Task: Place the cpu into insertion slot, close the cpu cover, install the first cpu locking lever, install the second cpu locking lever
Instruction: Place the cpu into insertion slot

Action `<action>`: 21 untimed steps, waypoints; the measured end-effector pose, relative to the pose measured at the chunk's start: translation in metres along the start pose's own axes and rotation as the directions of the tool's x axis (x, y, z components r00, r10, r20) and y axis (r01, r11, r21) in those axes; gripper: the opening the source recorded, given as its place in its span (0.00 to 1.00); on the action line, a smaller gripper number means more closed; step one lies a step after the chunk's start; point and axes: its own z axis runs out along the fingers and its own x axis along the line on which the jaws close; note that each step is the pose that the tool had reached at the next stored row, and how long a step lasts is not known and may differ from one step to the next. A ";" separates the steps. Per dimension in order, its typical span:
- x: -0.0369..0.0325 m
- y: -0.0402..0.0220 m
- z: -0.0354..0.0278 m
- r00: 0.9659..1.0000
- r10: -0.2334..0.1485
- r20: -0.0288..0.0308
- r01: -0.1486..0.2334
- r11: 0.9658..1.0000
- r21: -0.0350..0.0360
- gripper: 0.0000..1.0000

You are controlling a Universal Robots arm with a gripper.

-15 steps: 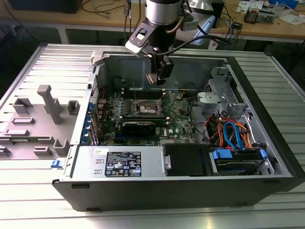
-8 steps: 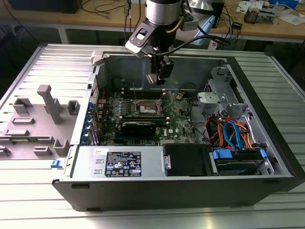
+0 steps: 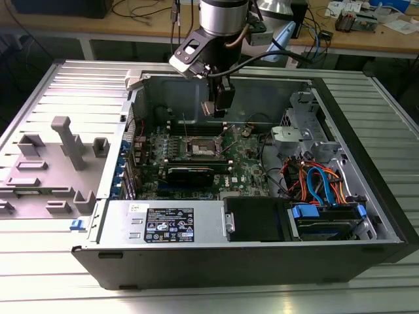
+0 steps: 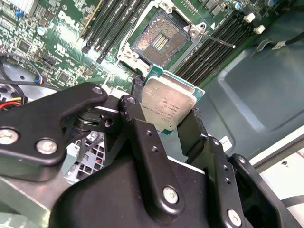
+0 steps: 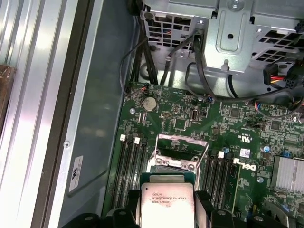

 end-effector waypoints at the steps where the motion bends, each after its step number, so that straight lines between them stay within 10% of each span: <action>1: 0.0000 0.0000 0.0000 1.000 0.001 0.000 -0.001 1.000 0.000 0.54; 21: -0.0016 -0.0005 0.0063 1.000 0.012 0.000 -0.012 1.000 -0.001 0.54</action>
